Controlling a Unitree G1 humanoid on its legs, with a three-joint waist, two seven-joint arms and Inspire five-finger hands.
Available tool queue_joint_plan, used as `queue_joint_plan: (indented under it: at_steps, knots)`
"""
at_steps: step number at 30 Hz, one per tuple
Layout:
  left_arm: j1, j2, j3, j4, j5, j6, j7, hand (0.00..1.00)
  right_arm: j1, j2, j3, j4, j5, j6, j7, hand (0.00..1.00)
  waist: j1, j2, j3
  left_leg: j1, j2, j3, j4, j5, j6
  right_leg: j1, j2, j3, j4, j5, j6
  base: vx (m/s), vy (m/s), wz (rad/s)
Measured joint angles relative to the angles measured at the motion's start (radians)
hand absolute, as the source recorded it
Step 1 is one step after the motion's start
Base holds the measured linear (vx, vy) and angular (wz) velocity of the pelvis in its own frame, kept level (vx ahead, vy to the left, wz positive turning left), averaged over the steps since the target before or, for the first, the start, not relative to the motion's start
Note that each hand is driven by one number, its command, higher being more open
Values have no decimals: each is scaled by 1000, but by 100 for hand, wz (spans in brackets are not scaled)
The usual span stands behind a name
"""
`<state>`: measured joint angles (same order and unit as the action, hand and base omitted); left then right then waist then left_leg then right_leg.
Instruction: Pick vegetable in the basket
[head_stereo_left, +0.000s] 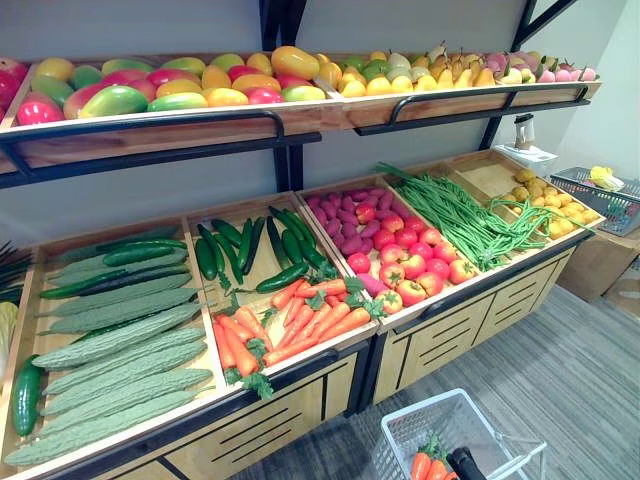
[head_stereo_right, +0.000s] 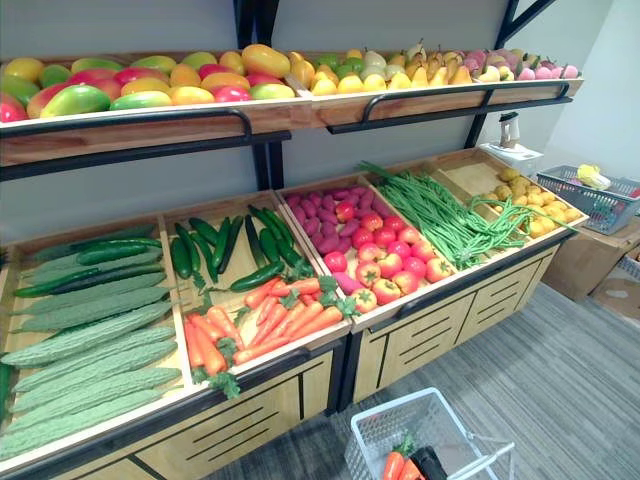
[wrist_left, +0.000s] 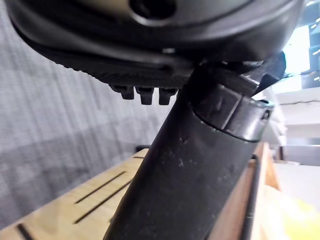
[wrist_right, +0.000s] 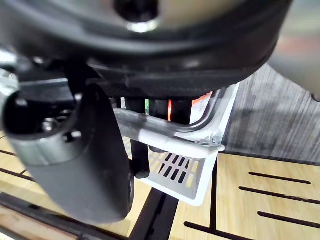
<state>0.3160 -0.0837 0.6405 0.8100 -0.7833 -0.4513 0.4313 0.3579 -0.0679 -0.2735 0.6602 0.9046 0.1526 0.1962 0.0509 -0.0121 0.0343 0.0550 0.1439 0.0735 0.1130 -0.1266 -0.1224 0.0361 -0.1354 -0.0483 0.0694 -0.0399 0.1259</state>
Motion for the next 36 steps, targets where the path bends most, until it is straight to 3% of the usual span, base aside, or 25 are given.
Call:
queue_joint_plan:
  at_steps: [5, 8, 10, 12, 19, 23, 28, 36]
  knots:
    - [-29, 7, -97, 186, -107, 135, -316, 100, -36, 24, -44, 124, 0, -49, 34, 0, 0, -8, 2, 17, 2, 18, -24, 3, -4, -3, 3, 13, 5, -7, 0, 10, -2, -6]
    - [-54, 31, -158, 248, -71, 236, -419, 100, -68, 36, -62, 195, -42, -87, 39, 0, -1, -8, 3, 43, 12, 55, -42, 5, -9, -11, 17, 46, 5, -6, -1, 30, -9, -33]
    - [-71, 48, -169, 264, -26, 286, -458, 100, -84, 40, -67, 233, -69, -102, 34, 0, -1, -5, 3, 51, 17, 72, -51, 6, -11, -17, 24, 61, 5, -6, -1, 33, -14, -30]
    - [-90, 86, -231, 285, 36, 390, -508, 100, -107, 39, -103, 297, -106, -112, 4, 0, -2, -1, 7, 69, 22, 95, -61, 4, -15, -19, 32, 81, 5, -6, -2, 34, 0, -27]
    - [-150, 169, -325, 315, 214, 597, -528, 100, -124, 21, -107, 364, -218, -112, -61, 0, -10, 10, 26, 112, 31, 154, -74, -1, -23, -19, 50, 132, 3, 1, -6, 16, 11, -24]
    - [-165, 190, -364, 324, 245, 626, -528, 100, -136, 18, -97, 379, -276, -113, -59, 0, -19, 8, 27, 117, 32, 179, -75, -2, -24, -19, 54, 154, -24, 24, -7, -34, 21, -21]
    - [-169, 208, -435, 330, 255, 627, -527, 100, -150, -13, -49, 412, -277, -115, -59, 0, -29, 6, 28, 114, 32, 199, -75, -2, -24, -22, 58, 174, -53, 49, -8, -39, 15, -13]
    - [-186, 221, -462, 346, 281, 625, -524, 100, -151, -23, -30, 445, -280, -115, -72, 0, -34, -5, 36, 123, 34, 241, -72, -7, -28, -41, 67, 217, -58, 63, -8, -3, 4, -16]
